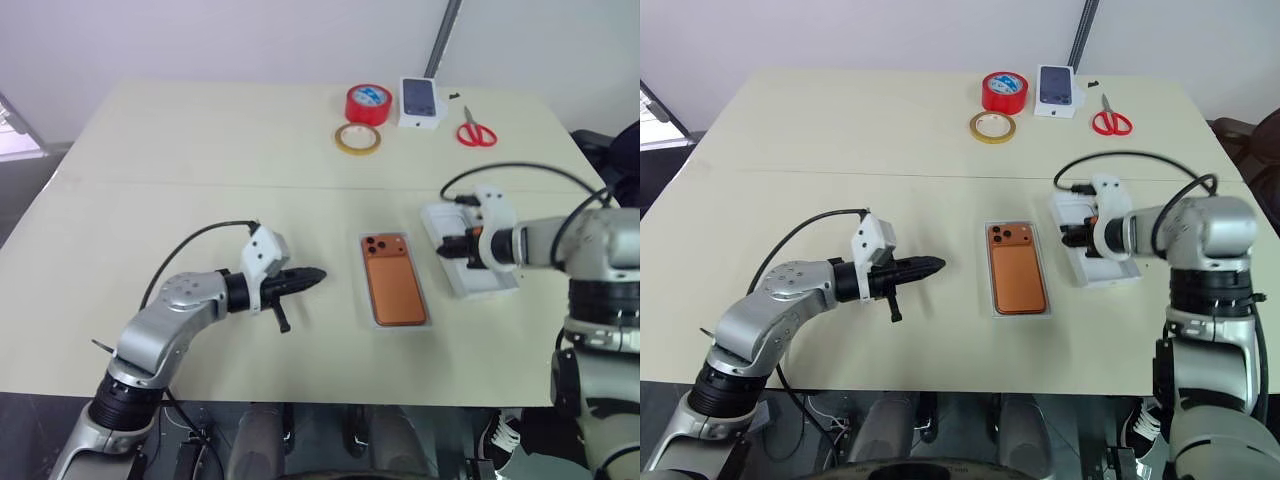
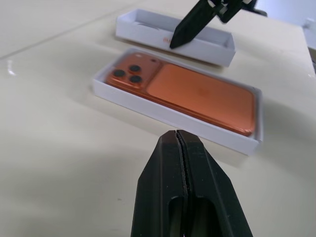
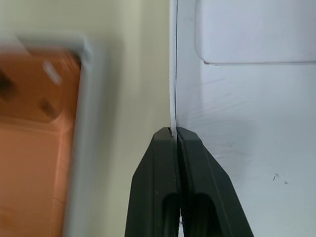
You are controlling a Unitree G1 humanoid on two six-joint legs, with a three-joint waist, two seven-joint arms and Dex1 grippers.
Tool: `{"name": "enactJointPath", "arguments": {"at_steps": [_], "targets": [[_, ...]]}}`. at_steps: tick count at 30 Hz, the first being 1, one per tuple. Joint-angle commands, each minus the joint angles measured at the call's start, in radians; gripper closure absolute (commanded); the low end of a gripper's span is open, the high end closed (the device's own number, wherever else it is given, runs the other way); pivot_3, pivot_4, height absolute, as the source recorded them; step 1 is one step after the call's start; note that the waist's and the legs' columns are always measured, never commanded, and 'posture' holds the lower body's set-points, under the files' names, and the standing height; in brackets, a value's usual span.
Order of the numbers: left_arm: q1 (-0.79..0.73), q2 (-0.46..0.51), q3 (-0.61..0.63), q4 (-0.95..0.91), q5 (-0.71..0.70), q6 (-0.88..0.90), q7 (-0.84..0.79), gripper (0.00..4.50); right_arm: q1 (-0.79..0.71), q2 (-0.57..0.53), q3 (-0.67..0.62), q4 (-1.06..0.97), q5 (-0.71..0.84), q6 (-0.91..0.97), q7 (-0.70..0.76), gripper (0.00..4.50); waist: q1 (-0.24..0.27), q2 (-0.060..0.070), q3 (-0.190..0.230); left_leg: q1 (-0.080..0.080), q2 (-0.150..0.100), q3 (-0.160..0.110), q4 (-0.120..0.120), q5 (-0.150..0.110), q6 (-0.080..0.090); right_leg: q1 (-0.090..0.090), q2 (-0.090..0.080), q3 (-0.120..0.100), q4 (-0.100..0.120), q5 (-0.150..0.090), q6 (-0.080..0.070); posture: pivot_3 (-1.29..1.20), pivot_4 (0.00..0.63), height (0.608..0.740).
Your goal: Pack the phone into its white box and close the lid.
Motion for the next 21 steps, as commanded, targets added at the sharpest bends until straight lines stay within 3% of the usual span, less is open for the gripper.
{"name": "enactJointPath", "arguments": {"at_steps": [1,5,6,8,12,16,21], "targets": [[-0.016,0.007,0.103,0.037,-0.021,-0.027,0.029,4.5,-0.079,-0.045,-0.07,0.003,0.413,0.006,-0.013,4.43,-0.005,0.0,0.0,0.0,0.0,0.0,0.0,0.0,0.0,0.0,0.001,0.0,0.0,0.0,0.001,0.0,0.15,0.73],[-0.026,0.029,0.129,0.081,-0.001,-0.053,0.021,4.5,-0.073,-0.049,-0.037,0.041,0.83,-0.008,-0.182,4.43,-0.006,0.0,0.0,0.001,0.001,-0.001,-0.001,0.0,0.0,0.001,0.003,0.0,0.0,0.001,0.001,0.0,0.15,0.73],[-0.032,0.034,0.134,0.096,0.003,-0.058,0.021,4.5,-0.031,-0.054,0.022,0.02,0.988,-0.082,-0.254,4.43,-0.004,0.0,0.0,0.001,0.001,-0.001,-0.001,0.0,0.0,0.001,0.003,0.0,0.0,0.001,0.001,0.0,0.15,0.73],[-0.04,0.04,0.139,0.115,0.005,-0.066,0.021,4.5,0.035,-0.041,0.095,-0.032,1.151,-0.181,-0.334,4.43,0.0,-0.001,-0.001,0.001,0.001,-0.001,0.0,0.0,0.0,0.001,0.003,0.0,0.0,0.001,0.001,0.0,0.15,0.73],[-0.043,0.044,0.123,0.113,0.009,-0.074,0.02,4.5,0.201,0.124,0.15,-0.168,1.176,-0.305,-0.439,4.43,-0.001,-0.001,-0.001,0.0,0.002,-0.001,0.0,0.0,0.0,0.001,0.002,0.0,-0.001,0.001,0.001,0.0,0.15,0.73],[-0.04,0.025,0.082,0.091,0.022,-0.078,0.029,4.5,0.326,0.328,0.125,-0.273,1.176,-0.451,-0.721,4.43,-0.001,-0.001,-0.001,0.0,0.002,-0.001,0.0,0.0,0.0,0.001,0.002,0.0,0.001,0.001,0.002,0.0,0.15,0.73],[-0.045,-0.011,0.026,0.068,0.033,-0.073,0.036,4.5,0.383,0.447,0.05,-0.318,1.176,-0.549,-1.042,4.43,0.0,-0.001,-0.001,0.0,0.002,-0.001,0.001,0.0,0.0,0.001,0.001,0.0,0.001,0.001,0.002,0.0,0.15,0.73]]}}
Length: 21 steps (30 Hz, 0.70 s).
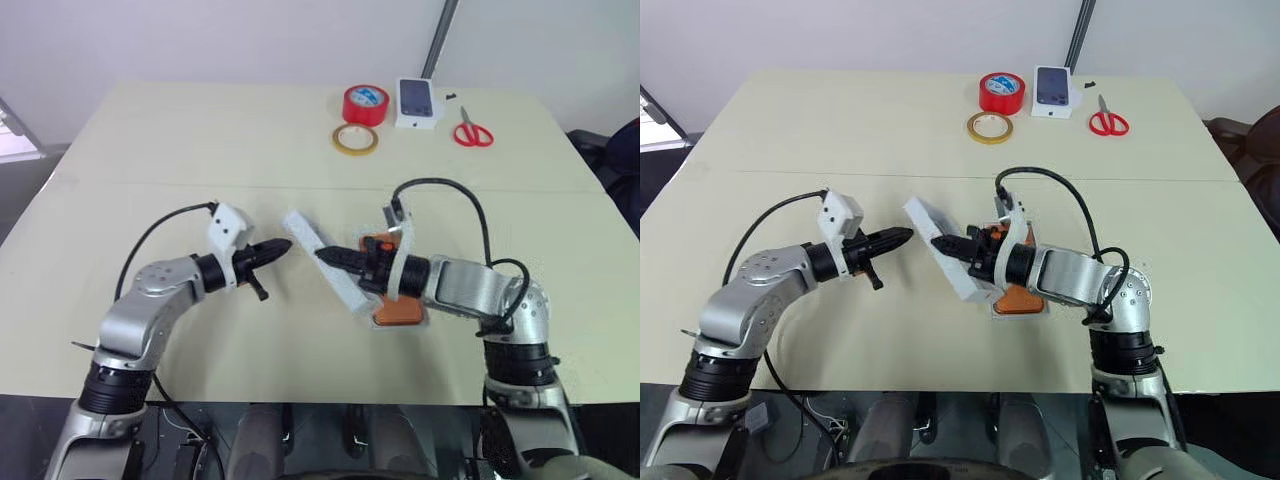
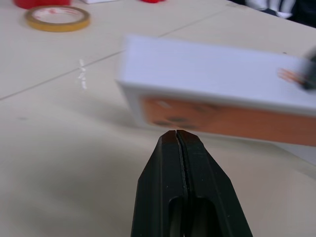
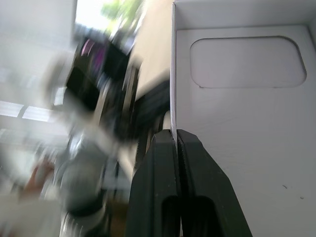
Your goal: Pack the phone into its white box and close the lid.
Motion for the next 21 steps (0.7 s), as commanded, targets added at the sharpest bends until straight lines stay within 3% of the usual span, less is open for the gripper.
{"name": "enactJointPath", "arguments": {"at_steps": [1,8,15,21], "targets": [[-0.014,-0.017,-0.037,-0.054,0.01,-0.014,0.003,4.5,0.024,0.038,-0.073,-0.041,0.022,-0.056,-0.186,4.43,0.0,0.001,0.0,0.0,0.0,0.0,0.0,0.0,0.0,0.0,0.0,0.0,0.0,0.0,0.0,0.0,0.15,0.73],[-0.036,-0.059,-0.081,-0.027,0.028,-0.02,0.011,4.5,-0.017,0.085,-0.1,-0.06,0.022,-0.06,-0.266,4.43,-0.001,0.003,-0.002,0.0,0.0,0.0,0.0,0.0,0.0,0.0,0.0,0.0,0.0,-0.001,-0.002,0.0,0.15,0.73],[-0.075,-0.085,-0.063,0.016,0.04,-0.034,0.027,4.5,-0.091,0.311,-0.161,-0.129,0.022,-0.179,-0.489,4.43,-0.008,0.004,-0.002,0.0,0.0,0.0,-0.001,0.0,0.0,0.0,0.0,0.0,0.0,0.0,0.0,0.0,0.15,0.73],[-0.083,-0.083,-0.053,0.032,0.048,-0.043,0.033,4.5,-0.046,0.45,-0.149,-0.216,0.022,-0.252,-0.664,4.43,-0.011,0.004,-0.002,0.0,0.0,0.0,-0.001,0.0,0.0,-0.001,0.0,0.0,0.0,0.0,0.0,0.0,0.15,0.73]]}}
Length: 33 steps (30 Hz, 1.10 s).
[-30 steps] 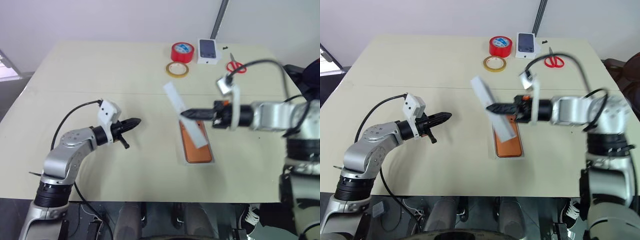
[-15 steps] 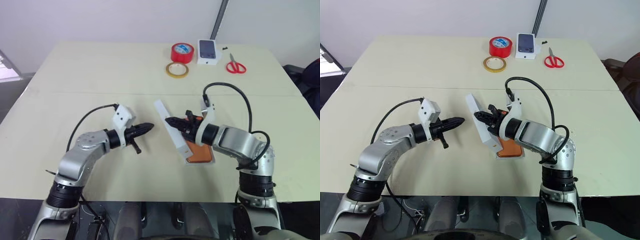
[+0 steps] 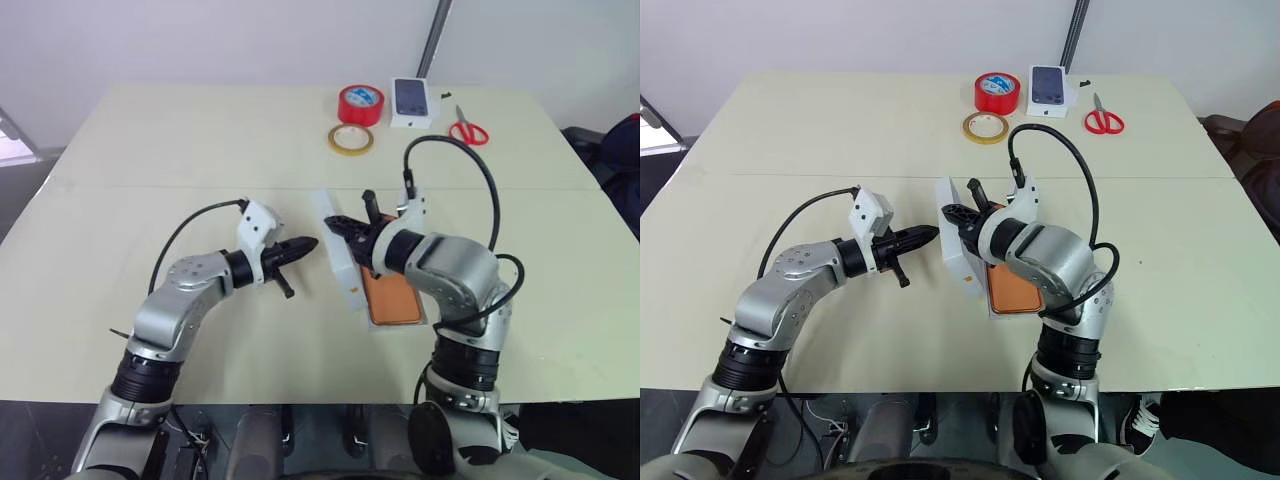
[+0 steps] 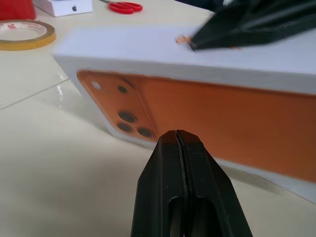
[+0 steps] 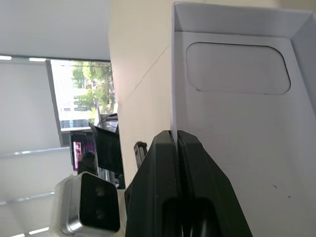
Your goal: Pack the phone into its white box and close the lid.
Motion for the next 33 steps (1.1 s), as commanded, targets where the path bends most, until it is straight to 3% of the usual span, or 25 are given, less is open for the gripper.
{"name": "enactJointPath", "arguments": {"at_steps": [1,9,14,17,20,27,33], "targets": [[-0.01,0.002,0.018,-0.008,0.007,-0.025,0.006,4.5,0.022,0.061,0.011,-0.083,0.01,-0.037,-0.061,4.43,0.0,0.0,0.0,0.0,0.0,0.0,0.0,0.0,0.0,0.0,0.0,0.0,0.0,0.0,0.0,0.0,0.15,0.73],[-0.019,-0.022,-0.007,0.01,0.027,-0.029,0.02,4.5,0.133,-0.031,0.044,-0.088,0.01,-0.005,0.018,4.43,-0.012,0.001,-0.001,0.0,0.0,0.0,0.0,0.0,0.0,0.001,0.0,0.0,0.0,-0.001,-0.002,0.0,0.15,0.73],[-0.044,-0.073,-0.054,0.032,0.056,-0.033,0.037,4.5,0.141,-0.145,0.068,-0.06,0.01,0.058,0.179,4.43,-0.011,0.001,-0.001,0.0,0.0,-0.001,0.0,0.0,0.0,0.001,0.0,0.0,-0.001,-0.002,-0.003,0.0,0.15,0.73],[-0.059,-0.102,-0.073,0.045,0.069,-0.034,0.043,4.5,0.134,-0.201,0.072,-0.044,0.01,0.08,0.257,3.13,-0.011,0.001,-0.001,0.0,0.0,-0.001,0.0,0.0,0.0,0.001,0.0,0.0,-0.001,-0.002,-0.003,0.0,0.15,0.73],[-0.068,-0.129,-0.089,0.044,0.073,-0.033,0.045,4.5,0.109,-0.372,0.07,-0.001,0.01,0.165,0.417,1.62,-0.012,0.001,-0.001,0.0,-0.001,0.0,0.0,0.0,0.0,0.001,0.0,0.0,-0.001,-0.002,-0.002,0.0,0.15,0.73],[-0.071,-0.159,-0.116,0.029,0.077,-0.021,0.038,4.5,0.025,-0.849,0.098,0.178,-0.011,0.354,0.771,1.62,-0.003,0.003,-0.001,0.0,-0.002,0.0,0.0,0.0,0.001,0.002,-0.001,0.001,-0.002,-0.002,-0.003,0.0,0.15,0.73],[-0.072,-0.172,-0.137,0.014,0.076,-0.009,0.037,4.5,-0.022,-1.024,0.137,0.239,-0.228,0.422,1.05,1.62,0.009,0.003,-0.001,0.001,-0.002,0.0,0.0,-0.001,0.001,0.002,-0.001,0.001,-0.002,-0.002,-0.003,0.0,0.15,0.73]]}}
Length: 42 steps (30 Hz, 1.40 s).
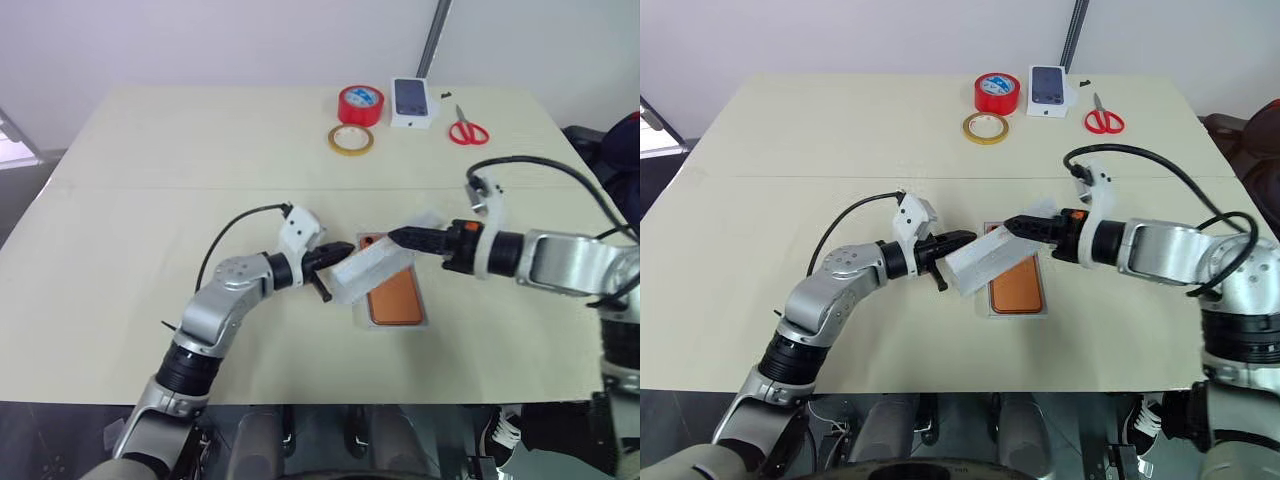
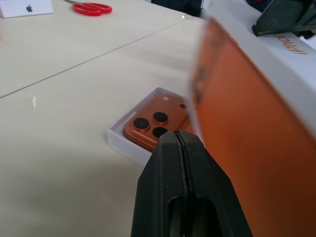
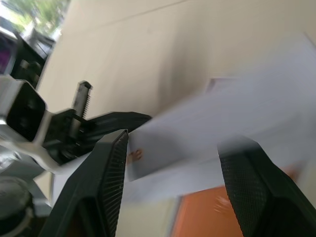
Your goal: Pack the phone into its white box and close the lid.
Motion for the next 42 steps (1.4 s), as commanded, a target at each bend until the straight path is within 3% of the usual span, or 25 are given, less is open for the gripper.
{"name": "enactJointPath", "arguments": {"at_steps": [1,7,10,17,22,29,36,40,42], "targets": [[-0.017,-0.011,-0.017,-0.05,-0.001,-0.004,-0.002,4.5,-0.018,-0.071,0.045,0.016,-0.17,0.05,0.157,1.62,0.006,0.0,0.0,0.0,0.0,0.0,0.0,0.0,0.0,0.0,0.0,0.0,0.0,0.0,0.0,0.0,0.15,0.73],[-0.023,-0.028,-0.038,-0.059,-0.006,0.0,-0.01,4.5,-0.007,-0.12,0.09,-0.026,-0.381,0.052,0.392,1.62,0.01,-0.001,-0.001,0.0,0.0,0.0,0.001,-0.001,0.001,0.002,-0.001,0.0,-0.002,0.0,0.0,0.0,0.15,0.73],[-0.026,-0.031,-0.032,-0.064,-0.018,0.008,-0.013,4.5,-0.027,-0.089,0.064,-0.008,-0.373,0.058,0.423,1.62,0.008,-0.001,-0.001,0.0,-0.001,0.0,0.001,-0.001,0.001,0.002,-0.001,0.0,-0.002,0.0,0.0,0.0,0.15,0.73],[-0.022,-0.032,-0.039,-0.075,-0.022,0.007,-0.02,4.5,-0.025,-0.021,0.01,0.082,-0.157,0.055,0.326,1.62,0.007,-0.001,-0.001,0.0,0.0,0.0,0.001,-0.001,0.001,0.001,-0.001,0.0,-0.001,0.001,0.001,0.0,0.15,0.73],[-0.024,-0.033,-0.037,-0.07,-0.021,0.007,-0.02,4.5,-0.012,-0.025,0.007,0.11,-0.048,0.018,0.245,0.04,0.008,-0.001,-0.001,0.0,-0.001,0.0,0.001,-0.001,0.001,0.001,-0.001,0.0,-0.001,0.001,0.001,0.0,0.15,0.73],[-0.028,-0.031,-0.033,-0.062,-0.02,0.003,-0.022,4.5,-0.003,-0.049,-0.004,0.125,0.09,-0.042,0.176,0.04,0.008,-0.001,-0.001,0.0,-0.001,0.0,0.001,-0.001,0.001,0.001,-0.001,0.0,-0.001,0.001,0.003,0.0,0.15,0.73],[-0.038,-0.048,-0.034,-0.058,-0.024,0.002,-0.018,4.5,0.022,-0.076,-0.002,0.123,0.11,-0.073,0.169,0.04,0.008,-0.001,-0.001,0.0,-0.001,0.0,0.001,-0.001,0.001,0.001,-0.001,0.0,-0.001,0.001,0.003,0.0,0.15,0.73],[-0.047,-0.065,-0.037,-0.055,-0.028,0.005,-0.019,4.5,0.042,-0.101,-0.027,0.119,0.004,-0.068,0.225,0.04,0.009,-0.001,-0.001,0.0,-0.001,0.0,0.001,-0.001,0.001,0.001,-0.001,0.0,-0.001,0.002,0.003,0.0,0.15,0.73],[-0.05,-0.07,-0.038,-0.053,-0.028,0.007,-0.02,4.5,0.053,-0.14,-0.011,0.089,-0.138,-0.061,0.297,0.04,0.009,-0.001,-0.001,-0.001,-0.001,0.0,0.001,-0.001,0.001,0.001,-0.001,0.0,-0.001,0.002,0.003,0.0,0.15,0.73]]}}
